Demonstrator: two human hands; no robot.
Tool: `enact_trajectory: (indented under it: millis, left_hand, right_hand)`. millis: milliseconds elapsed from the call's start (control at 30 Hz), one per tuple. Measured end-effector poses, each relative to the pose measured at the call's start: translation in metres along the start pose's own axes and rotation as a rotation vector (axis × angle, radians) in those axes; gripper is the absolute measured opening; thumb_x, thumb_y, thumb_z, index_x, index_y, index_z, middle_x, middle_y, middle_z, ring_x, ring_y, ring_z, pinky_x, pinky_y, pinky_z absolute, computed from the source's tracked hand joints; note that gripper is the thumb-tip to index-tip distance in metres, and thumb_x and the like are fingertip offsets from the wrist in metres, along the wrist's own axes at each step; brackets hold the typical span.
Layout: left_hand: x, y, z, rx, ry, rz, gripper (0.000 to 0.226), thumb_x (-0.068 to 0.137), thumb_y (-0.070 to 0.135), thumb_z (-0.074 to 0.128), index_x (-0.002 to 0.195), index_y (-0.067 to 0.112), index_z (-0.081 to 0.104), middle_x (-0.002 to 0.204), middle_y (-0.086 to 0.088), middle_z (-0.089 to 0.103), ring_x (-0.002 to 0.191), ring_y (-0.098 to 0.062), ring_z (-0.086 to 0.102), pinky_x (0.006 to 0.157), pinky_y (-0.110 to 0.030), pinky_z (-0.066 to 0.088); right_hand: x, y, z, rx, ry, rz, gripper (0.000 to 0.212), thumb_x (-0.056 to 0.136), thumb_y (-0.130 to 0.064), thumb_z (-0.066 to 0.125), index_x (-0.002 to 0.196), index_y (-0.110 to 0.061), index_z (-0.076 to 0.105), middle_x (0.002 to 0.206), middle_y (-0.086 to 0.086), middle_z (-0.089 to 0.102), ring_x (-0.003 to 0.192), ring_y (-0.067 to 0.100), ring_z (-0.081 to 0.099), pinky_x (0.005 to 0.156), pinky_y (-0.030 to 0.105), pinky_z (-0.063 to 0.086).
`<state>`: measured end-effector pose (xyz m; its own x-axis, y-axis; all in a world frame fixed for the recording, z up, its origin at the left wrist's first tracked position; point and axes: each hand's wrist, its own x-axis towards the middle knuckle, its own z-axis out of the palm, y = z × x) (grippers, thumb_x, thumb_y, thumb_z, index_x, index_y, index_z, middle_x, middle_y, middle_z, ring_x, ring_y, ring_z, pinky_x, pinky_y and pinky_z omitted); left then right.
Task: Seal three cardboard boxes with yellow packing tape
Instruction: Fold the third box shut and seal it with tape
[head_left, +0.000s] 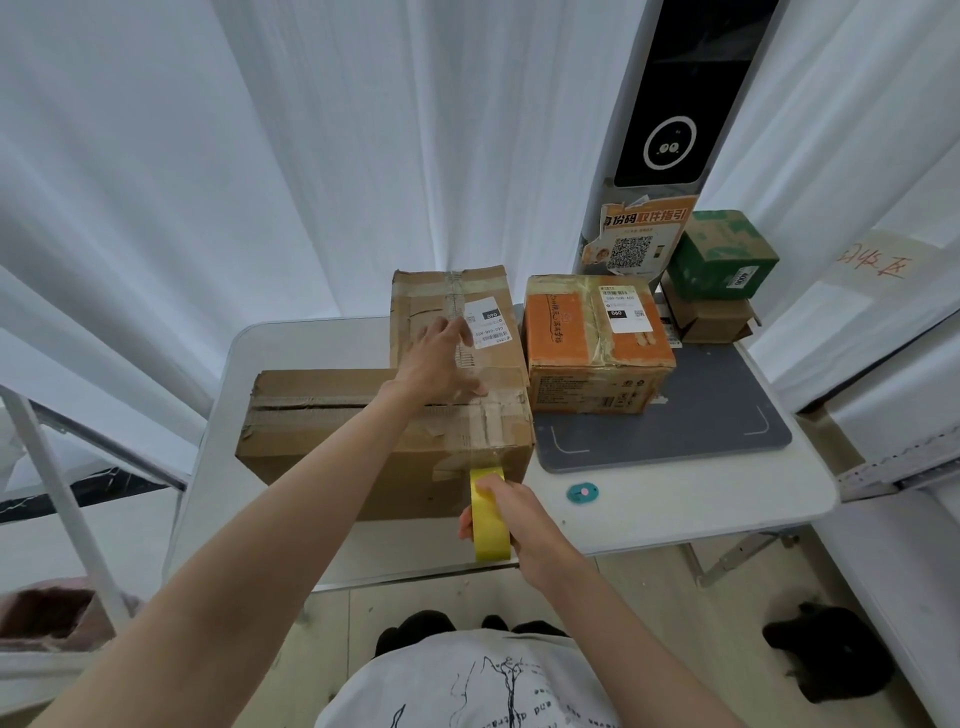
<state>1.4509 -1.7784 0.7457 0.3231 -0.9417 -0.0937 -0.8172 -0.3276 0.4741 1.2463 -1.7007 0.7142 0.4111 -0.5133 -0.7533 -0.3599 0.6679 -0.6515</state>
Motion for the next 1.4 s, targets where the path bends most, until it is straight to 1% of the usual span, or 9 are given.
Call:
enact_trajectory:
  millis: [167, 333, 467, 600, 867, 1067, 1200, 1333, 1400]
  left_hand:
    - [0.002, -0.022, 0.001, -0.041, -0.155, -0.083, 0.065, 0.077, 0.07, 0.07, 0.127, 0.031, 0.055, 0.144, -0.002, 0.053, 0.131, -0.026, 0.05, 0.114, -0.054, 0.035]
    - [-0.02, -0.01, 0.012, 0.187, -0.034, 0.514, 0.06, 0.106, 0.05, 0.037, 0.16, 0.03, 0.022, 0.169, 0.0, 0.014, 0.156, -0.023, 0.012, 0.127, -0.042, 0.005]
    - [-0.037, -0.026, 0.021, 0.492, -0.271, 0.531, 0.084, 0.094, 0.081, 0.026, 0.155, 0.045, -0.021, 0.165, 0.007, -0.03, 0.15, -0.023, -0.032, 0.124, -0.05, -0.016]
    - [-0.034, -0.023, 0.02, 0.53, -0.282, 0.495, 0.107, 0.077, 0.094, 0.035, 0.152, 0.049, -0.026, 0.161, 0.005, -0.039, 0.149, -0.035, -0.032, 0.12, -0.058, -0.016]
    - [-0.026, -0.022, 0.01, 0.571, -0.246, 0.5, 0.107, 0.074, 0.097, 0.038, 0.155, 0.052, -0.014, 0.168, -0.006, 0.0, 0.138, -0.032, 0.026, 0.116, -0.052, 0.029]
    - [-0.027, -0.02, 0.003, 0.513, -0.196, 0.446, 0.106, 0.073, 0.095, 0.045, 0.158, 0.052, -0.001, 0.157, -0.006, 0.023, 0.128, -0.028, 0.036, 0.107, -0.048, 0.039]
    - [-0.029, -0.026, -0.006, 0.433, -0.13, 0.38, 0.107, 0.07, 0.096, 0.046, 0.158, 0.052, 0.005, 0.151, -0.005, 0.03, 0.126, -0.027, 0.036, 0.105, -0.048, 0.041]
    - [-0.028, -0.029, -0.025, 0.287, -0.086, 0.263, 0.107, 0.065, 0.1, 0.043, 0.156, 0.055, 0.011, 0.144, -0.006, 0.036, 0.119, -0.028, 0.043, 0.101, -0.045, 0.041]
    - [-0.025, -0.032, -0.036, 0.19, -0.068, 0.194, 0.106, 0.062, 0.099, 0.045, 0.155, 0.057, 0.015, 0.142, -0.006, 0.04, 0.119, -0.03, 0.044, 0.101, -0.047, 0.043]
  right_hand:
    - [0.003, 0.0, 0.001, 0.016, -0.019, -0.023, 0.025, 0.105, -0.032, 0.045, 0.123, -0.016, 0.051, 0.086, 0.01, 0.078, 0.083, 0.022, 0.073, 0.098, 0.045, 0.053]
    - [0.004, 0.001, -0.003, 0.023, -0.052, -0.011, 0.028, 0.103, -0.028, 0.047, 0.125, -0.011, 0.051, 0.092, 0.014, 0.078, 0.086, 0.024, 0.075, 0.088, 0.041, 0.055]
    - [0.004, 0.0, -0.005, 0.018, -0.083, -0.011, 0.03, 0.103, -0.028, 0.047, 0.127, -0.011, 0.05, 0.096, 0.015, 0.078, 0.091, 0.026, 0.075, 0.095, 0.043, 0.054]
    - [0.004, -0.003, -0.01, 0.024, -0.106, -0.028, 0.027, 0.104, -0.028, 0.047, 0.125, -0.011, 0.05, 0.096, 0.015, 0.078, 0.088, 0.024, 0.075, 0.096, 0.044, 0.054]
    - [0.003, -0.008, -0.021, -0.116, -0.152, -0.071, 0.033, 0.1, -0.038, 0.058, 0.124, -0.016, 0.056, 0.104, 0.01, 0.077, 0.101, 0.022, 0.073, 0.096, 0.037, 0.054]
    - [0.002, -0.02, -0.024, -0.232, -0.086, -0.17, 0.029, 0.092, -0.036, 0.069, 0.109, -0.013, 0.064, 0.081, 0.01, 0.074, 0.072, 0.017, 0.069, 0.075, 0.034, 0.054]
    - [0.002, -0.029, -0.024, -0.114, -0.014, -0.222, 0.029, 0.088, -0.032, 0.075, 0.106, -0.012, 0.065, 0.079, 0.006, 0.072, 0.068, 0.017, 0.069, 0.082, 0.045, 0.06]
    - [-0.011, -0.046, -0.019, -0.147, 0.055, -0.378, 0.027, 0.094, -0.038, 0.068, 0.106, -0.014, 0.06, 0.09, 0.0, 0.068, 0.06, -0.003, 0.067, 0.053, 0.015, 0.052]
    - [-0.012, -0.055, -0.014, -0.177, 0.114, -0.512, 0.03, 0.093, -0.045, 0.068, 0.103, -0.017, 0.061, 0.093, 0.001, 0.066, 0.072, 0.002, 0.068, 0.058, 0.017, 0.05]
